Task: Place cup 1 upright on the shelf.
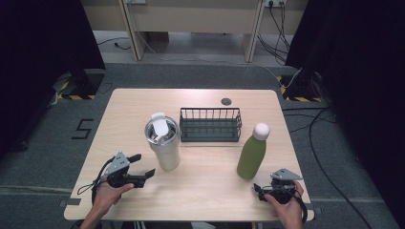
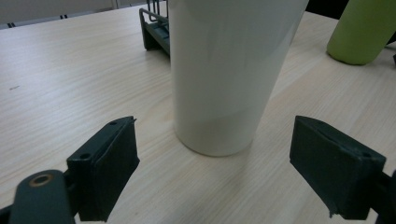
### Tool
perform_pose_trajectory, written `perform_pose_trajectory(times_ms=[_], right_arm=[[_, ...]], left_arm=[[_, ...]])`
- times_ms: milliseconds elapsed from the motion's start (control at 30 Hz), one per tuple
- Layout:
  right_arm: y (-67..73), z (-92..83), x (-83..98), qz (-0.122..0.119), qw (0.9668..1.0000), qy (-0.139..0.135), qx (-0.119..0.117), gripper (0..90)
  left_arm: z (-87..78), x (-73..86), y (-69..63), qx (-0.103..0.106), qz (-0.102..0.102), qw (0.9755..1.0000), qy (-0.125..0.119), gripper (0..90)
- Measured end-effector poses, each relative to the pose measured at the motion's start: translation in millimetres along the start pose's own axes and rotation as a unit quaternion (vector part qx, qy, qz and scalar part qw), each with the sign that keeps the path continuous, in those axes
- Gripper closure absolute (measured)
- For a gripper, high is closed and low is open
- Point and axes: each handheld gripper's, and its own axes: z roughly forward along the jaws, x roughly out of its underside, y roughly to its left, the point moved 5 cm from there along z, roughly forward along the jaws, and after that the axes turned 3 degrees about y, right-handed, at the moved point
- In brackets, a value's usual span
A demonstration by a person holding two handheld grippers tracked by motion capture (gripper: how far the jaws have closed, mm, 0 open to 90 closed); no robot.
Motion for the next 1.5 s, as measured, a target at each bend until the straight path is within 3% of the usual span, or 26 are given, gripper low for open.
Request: perform_pose_trajectory(times_ms=[300, 1033, 1500], right_arm=[[-0.5, 0.9, -0.6, -0.001, 1.0, 0.0, 0.0, 9.5], [0.1, 0.8, -0.6, 0.001, 1.0, 0.001, -0.001, 9.4], [0.2, 1.0, -0.8, 0.001, 1.0, 0.001, -0.001, 9.4]], left_arm=[[9.7, -9.3, -3.1, 0.01, 0.005, 0.9994, -0.031, 14.8], [43.5, -21.2, -11.3, 0.005, 0.021, 0.9977, -0.064, 14.4], [59.2, -26.2, -10.7, 0.006, 0.008, 0.9957, -0.093, 10.0]])
